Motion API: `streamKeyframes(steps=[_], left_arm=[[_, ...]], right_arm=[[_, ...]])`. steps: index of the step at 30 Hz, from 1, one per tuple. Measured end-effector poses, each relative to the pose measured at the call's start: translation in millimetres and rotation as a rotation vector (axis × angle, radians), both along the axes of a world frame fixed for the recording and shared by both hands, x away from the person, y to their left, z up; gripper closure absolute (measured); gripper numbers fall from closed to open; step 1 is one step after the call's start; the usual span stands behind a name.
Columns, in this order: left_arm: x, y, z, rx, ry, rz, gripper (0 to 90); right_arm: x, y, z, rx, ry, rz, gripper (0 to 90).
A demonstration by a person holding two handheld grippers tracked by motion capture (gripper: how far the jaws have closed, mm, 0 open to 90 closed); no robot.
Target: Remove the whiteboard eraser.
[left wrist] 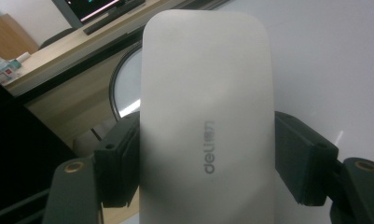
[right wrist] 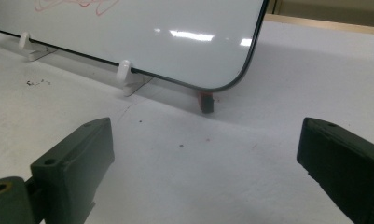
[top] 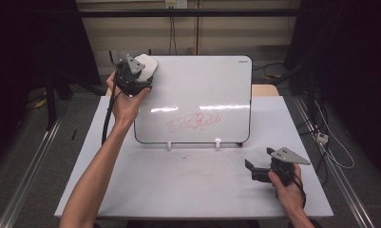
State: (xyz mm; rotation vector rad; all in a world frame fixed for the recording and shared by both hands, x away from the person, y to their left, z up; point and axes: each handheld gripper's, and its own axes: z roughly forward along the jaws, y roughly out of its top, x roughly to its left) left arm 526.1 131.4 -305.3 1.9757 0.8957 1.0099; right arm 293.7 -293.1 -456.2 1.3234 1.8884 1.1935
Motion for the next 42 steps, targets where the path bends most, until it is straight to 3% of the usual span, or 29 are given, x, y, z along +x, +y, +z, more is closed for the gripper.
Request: streamKeyframes(steps=[12, 30, 32, 39, 42], left_arm=[[0.4, -1.0, 0.3, 0.014, 0.003, 0.005, 31.0], [-1.8, 6.5, 3.1, -0.034, 0.010, -0.037, 31.3], [-2.0, 7.5, 3.8, -0.023, 0.012, -0.040, 31.3], [-3.3, 14.0, 6.1, -0.062, 0.029, -0.072, 31.3], [-11.0, 15.8, 15.1, -0.115, 0.001, -0.099, 31.3]], right_arm=[[0.5, 2.7, 0.7, -0.001, 0.000, 0.003, 3.8], [0.8, 1.9, 0.4, -0.003, -0.002, 0.002, 3.8], [0.8, 1.6, 0.5, -0.003, -0.003, 0.002, 3.8], [2.1, 4.6, 0.9, -0.002, -0.001, 0.011, 3.8], [3.4, 4.7, 0.5, 0.003, 0.004, 0.008, 3.8]])
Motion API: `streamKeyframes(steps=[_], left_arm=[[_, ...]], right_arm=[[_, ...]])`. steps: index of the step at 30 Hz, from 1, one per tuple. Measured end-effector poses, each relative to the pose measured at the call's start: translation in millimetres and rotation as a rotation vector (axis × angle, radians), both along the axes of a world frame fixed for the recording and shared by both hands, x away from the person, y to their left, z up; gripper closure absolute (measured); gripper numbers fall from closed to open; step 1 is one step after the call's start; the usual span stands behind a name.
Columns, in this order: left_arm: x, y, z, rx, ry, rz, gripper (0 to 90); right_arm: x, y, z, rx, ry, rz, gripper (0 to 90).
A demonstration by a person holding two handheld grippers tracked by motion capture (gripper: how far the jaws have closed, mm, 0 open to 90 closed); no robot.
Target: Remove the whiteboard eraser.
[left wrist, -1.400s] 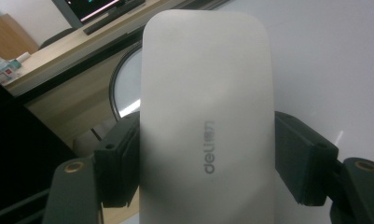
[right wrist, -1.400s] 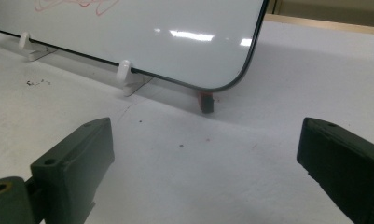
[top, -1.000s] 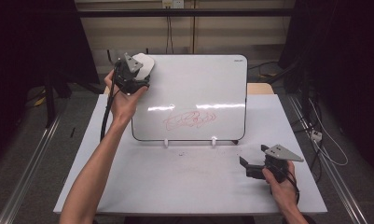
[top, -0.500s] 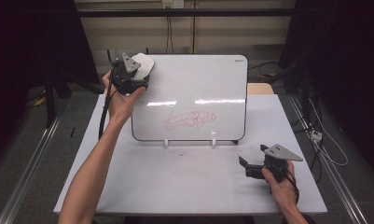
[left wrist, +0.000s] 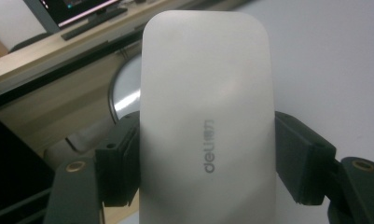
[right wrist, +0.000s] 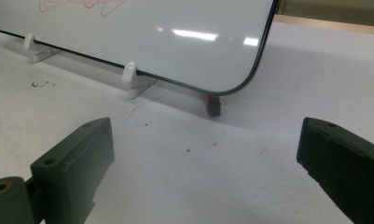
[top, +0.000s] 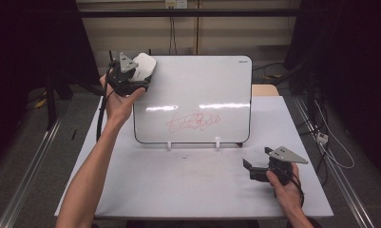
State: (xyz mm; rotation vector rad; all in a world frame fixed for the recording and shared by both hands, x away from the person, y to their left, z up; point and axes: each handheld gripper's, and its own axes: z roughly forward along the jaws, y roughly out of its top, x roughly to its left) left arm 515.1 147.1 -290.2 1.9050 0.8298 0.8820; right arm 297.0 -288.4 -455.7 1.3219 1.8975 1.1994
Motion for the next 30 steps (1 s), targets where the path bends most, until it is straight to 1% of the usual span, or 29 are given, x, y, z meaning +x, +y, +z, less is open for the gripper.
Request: streamKeyframes(steps=[2, 4, 5, 6, 7, 8, 10, 12, 13, 14, 17, 20, 21, 24, 26, 29, 30], left_arm=[[-2.2, -0.4, 1.2, 0.000, -0.001, -0.001, 31.3], [-2.7, -0.8, 1.0, 0.017, 0.002, -0.001, 31.3], [-2.3, 2.8, 0.0, -0.010, 0.007, 0.009, 31.2], [-2.6, 5.7, -0.6, -0.033, 0.012, 0.007, 31.2], [-2.6, 5.7, -0.6, -0.033, 0.012, 0.007, 31.2], [-3.3, 7.7, -1.9, -0.048, 0.014, 0.009, 31.2], [-5.6, 9.9, -4.7, -0.043, 0.013, 0.015, 31.2], [-11.0, 12.5, -7.8, -0.053, 0.009, 0.016, 31.2], [-11.0, 12.5, -7.8, -0.053, 0.009, 0.016, 31.2], [-15.6, 13.3, -9.8, -0.062, 0.004, 0.012, 31.2], [-20.9, 12.6, -11.4, -0.058, -0.002, 0.007, 31.2], [-28.4, 10.0, -12.8, -0.048, -0.003, -0.011, 31.2], [-31.7, 8.5, -13.4, -0.053, -0.005, -0.019, 31.2], [-32.9, 7.3, -14.6, -0.055, -0.003, -0.027, 31.2], [-31.0, 7.7, -16.6, -0.055, 0.007, -0.030, 31.2], [-31.2, 8.4, -17.9, -0.059, 0.001, -0.027, 31.2], [-32.2, 8.4, -18.4, -0.071, -0.001, -0.030, 31.1]], right_arm=[[1.2, -0.1, -0.1, 0.000, -0.004, -0.003, 3.8], [1.5, 0.3, -0.2, 0.003, 0.000, -0.002, 3.8], [1.6, 0.3, -0.3, 0.002, -0.001, 0.000, 3.8], [1.8, 0.2, -0.1, 0.000, -0.005, -0.001, 3.8], [1.8, 0.3, 0.4, 0.000, -0.007, -0.001, 3.8], [1.6, 0.6, 0.6, 0.000, -0.007, -0.001, 3.8], [1.7, 1.1, 0.2, 0.000, -0.001, 0.001, 3.8], [1.5, 1.2, 0.3, -0.002, 0.000, 0.002, 3.8], [1.5, 1.2, 0.3, -0.002, 0.000, 0.002, 3.8], [1.3, 1.1, 0.3, -0.004, -0.005, 0.003, 3.8], [0.8, 1.1, 0.3, -0.005, -0.005, 0.003, 3.8], [-0.3, 1.0, 1.0, -0.004, -0.005, -0.004, 3.9], [-1.8, 0.4, 2.0, 0.002, -0.011, -0.007, 3.7], [-2.1, -0.3, 2.1, -0.001, -0.012, -0.009, 3.7], [-0.7, -0.9, 1.7, 0.004, -0.009, -0.017, 3.7], [0.7, 0.1, 0.8, 0.006, -0.001, -0.016, 3.7], [1.3, 0.6, 0.9, 0.008, -0.003, -0.014, 3.7]])
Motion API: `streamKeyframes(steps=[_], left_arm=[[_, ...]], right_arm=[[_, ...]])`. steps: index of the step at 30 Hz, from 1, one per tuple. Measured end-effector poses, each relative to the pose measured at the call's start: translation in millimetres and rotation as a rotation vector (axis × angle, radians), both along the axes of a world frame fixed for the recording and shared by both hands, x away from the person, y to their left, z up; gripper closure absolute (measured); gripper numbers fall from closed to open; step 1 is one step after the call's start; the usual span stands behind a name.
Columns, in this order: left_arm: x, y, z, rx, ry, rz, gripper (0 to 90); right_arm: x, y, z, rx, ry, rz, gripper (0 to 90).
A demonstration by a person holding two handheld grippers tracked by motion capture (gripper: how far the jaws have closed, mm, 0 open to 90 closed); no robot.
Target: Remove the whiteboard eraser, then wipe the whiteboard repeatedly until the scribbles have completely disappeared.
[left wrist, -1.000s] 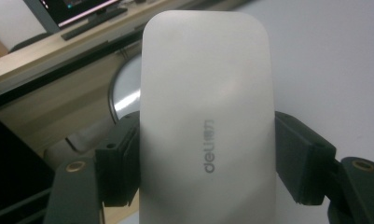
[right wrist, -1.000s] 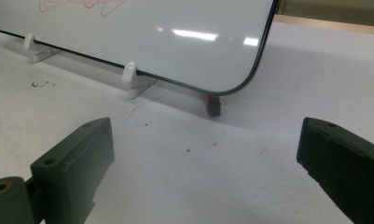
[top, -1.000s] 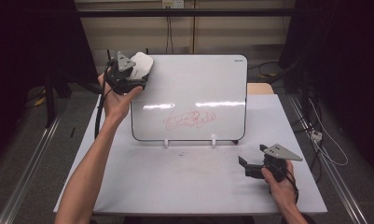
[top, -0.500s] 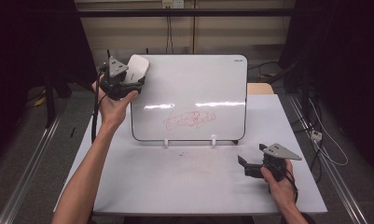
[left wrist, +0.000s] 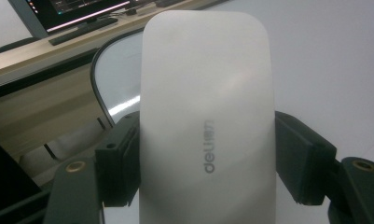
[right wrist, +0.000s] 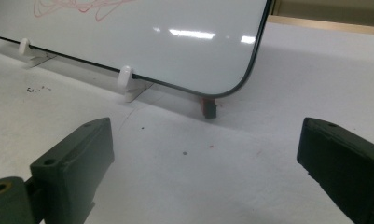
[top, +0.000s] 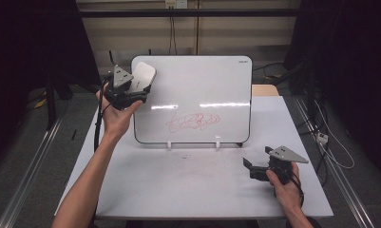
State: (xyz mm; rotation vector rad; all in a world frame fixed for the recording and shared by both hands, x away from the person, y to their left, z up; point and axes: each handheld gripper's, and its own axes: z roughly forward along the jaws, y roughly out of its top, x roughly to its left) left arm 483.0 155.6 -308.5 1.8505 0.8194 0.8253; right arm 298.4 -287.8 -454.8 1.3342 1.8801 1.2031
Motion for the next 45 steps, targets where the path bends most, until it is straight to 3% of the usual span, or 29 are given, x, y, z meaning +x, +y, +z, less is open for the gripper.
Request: streamKeyframes(steps=[9, 23, 35, 36, 45], left_arm=[[-10.1, -12.8, -11.0, -0.021, 0.011, -0.035, 31.2], [-24.5, -38.2, -31.8, 0.039, 0.021, -0.088, 31.2], [-36.0, -48.9, -41.2, 0.052, 0.019, -0.104, 31.2], [-38.1, -50.6, -42.3, 0.078, 0.009, -0.107, 31.2], [-37.1, -62.1, -51.5, 0.122, 0.009, -0.127, 31.2]], right_arm=[[-3.4, -1.0, 0.1, -0.008, -0.003, 0.004, 4.0], [-1.2, 0.6, 0.7, -0.008, -0.009, 0.015, 3.9], [0.5, 0.9, 0.2, -0.004, -0.005, 0.012, 3.8], [0.7, 0.8, 0.3, -0.004, -0.006, 0.011, 3.8], [1.4, 1.1, 0.0, -0.006, -0.006, 0.013, 3.8]])
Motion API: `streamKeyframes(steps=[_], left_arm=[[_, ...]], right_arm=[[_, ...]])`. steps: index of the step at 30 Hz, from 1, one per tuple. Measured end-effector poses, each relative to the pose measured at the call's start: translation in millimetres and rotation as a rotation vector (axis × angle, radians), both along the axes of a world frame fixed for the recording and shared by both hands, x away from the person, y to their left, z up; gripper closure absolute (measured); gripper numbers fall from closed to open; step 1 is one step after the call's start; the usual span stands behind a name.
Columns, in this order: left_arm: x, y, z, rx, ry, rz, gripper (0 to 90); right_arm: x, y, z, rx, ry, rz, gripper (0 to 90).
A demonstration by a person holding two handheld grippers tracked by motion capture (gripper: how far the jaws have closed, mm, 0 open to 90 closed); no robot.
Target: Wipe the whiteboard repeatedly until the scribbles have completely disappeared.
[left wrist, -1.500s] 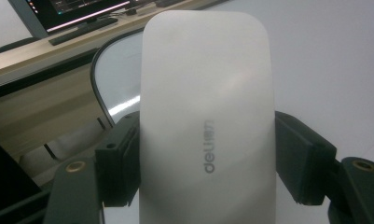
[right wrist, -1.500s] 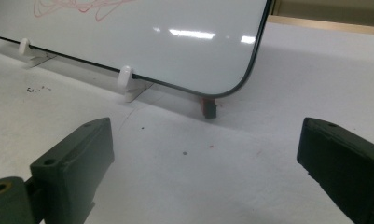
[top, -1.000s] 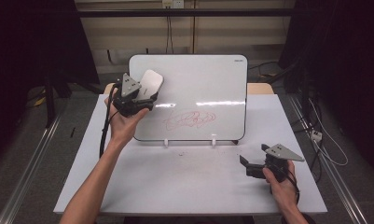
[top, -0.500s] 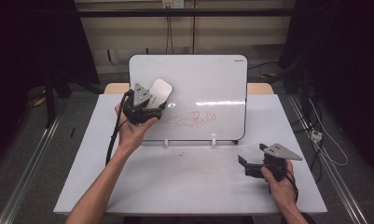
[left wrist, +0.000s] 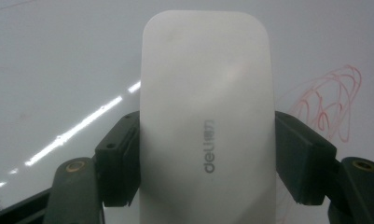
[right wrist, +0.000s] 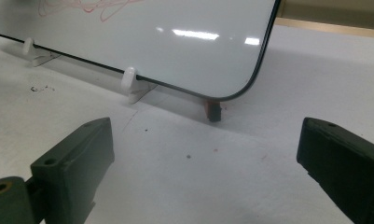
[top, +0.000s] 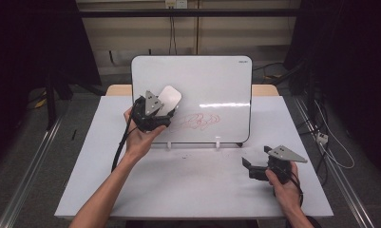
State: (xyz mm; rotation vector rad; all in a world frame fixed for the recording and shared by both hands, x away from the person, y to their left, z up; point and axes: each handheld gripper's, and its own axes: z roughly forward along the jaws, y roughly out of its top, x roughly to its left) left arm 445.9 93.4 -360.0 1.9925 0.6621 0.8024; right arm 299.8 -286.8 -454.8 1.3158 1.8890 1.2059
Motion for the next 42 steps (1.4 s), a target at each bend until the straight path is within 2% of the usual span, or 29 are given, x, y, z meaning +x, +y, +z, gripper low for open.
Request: streamKeyframes(steps=[4, 10, 13, 16, 17, 20, 21, 23, 30, 36, 42], left_arm=[[2.2, -2.8, -4.4, 0.009, 0.002, 0.002, 31.2], [2.6, -10.3, -18.0, 0.078, -0.010, 0.006, 31.2], [2.8, -12.8, -20.4, 0.099, -0.025, 0.009, 31.2], [4.3, -13.2, -22.2, 0.101, -0.028, 0.016, 31.2], [4.8, -13.7, -23.7, 0.119, -0.032, 0.021, 31.2], [3.5, -18.1, -27.1, 0.169, -0.068, 0.040, 31.2], [3.5, -18.1, -27.1, 0.169, -0.068, 0.040, 31.2], [1.0, -20.9, -29.4, 0.201, -0.101, 0.050, 31.2], [0.0, -21.2, -31.0, 0.204, -0.115, 0.052, 31.2], [-3.5, -24.8, -34.5, 0.226, -0.123, 0.046, 31.2], [-13.5, -31.7, -43.9, 0.249, -0.120, 0.034, 31.2]], right_arm=[[-0.3, -0.8, -0.3, -0.001, 0.002, 0.003, 3.8], [-1.4, -0.4, 0.6, -0.004, -0.006, 0.008, 3.8], [-2.8, 0.0, 0.7, -0.001, -0.002, 0.008, 3.9], [-3.2, -1.7, 1.0, 0.000, -0.005, 0.003, 3.8], [-2.7, -2.1, 0.8, 0.000, -0.006, 0.002, 3.7], [-1.4, -1.0, 0.5, -0.002, -0.001, 0.006, 3.8], [-1.1, -0.4, 0.4, -0.001, -0.002, 0.008, 3.8], [-1.0, 0.1, 0.6, -0.001, -0.002, 0.008, 3.8], [-0.1, 0.4, 0.4, 0.000, -0.001, 0.001, 3.8], [-0.1, 0.2, 0.4, 0.001, -0.002, 0.004, 3.8], [0.0, 0.4, 0.0, -0.003, 0.001, 0.010, 3.8]])
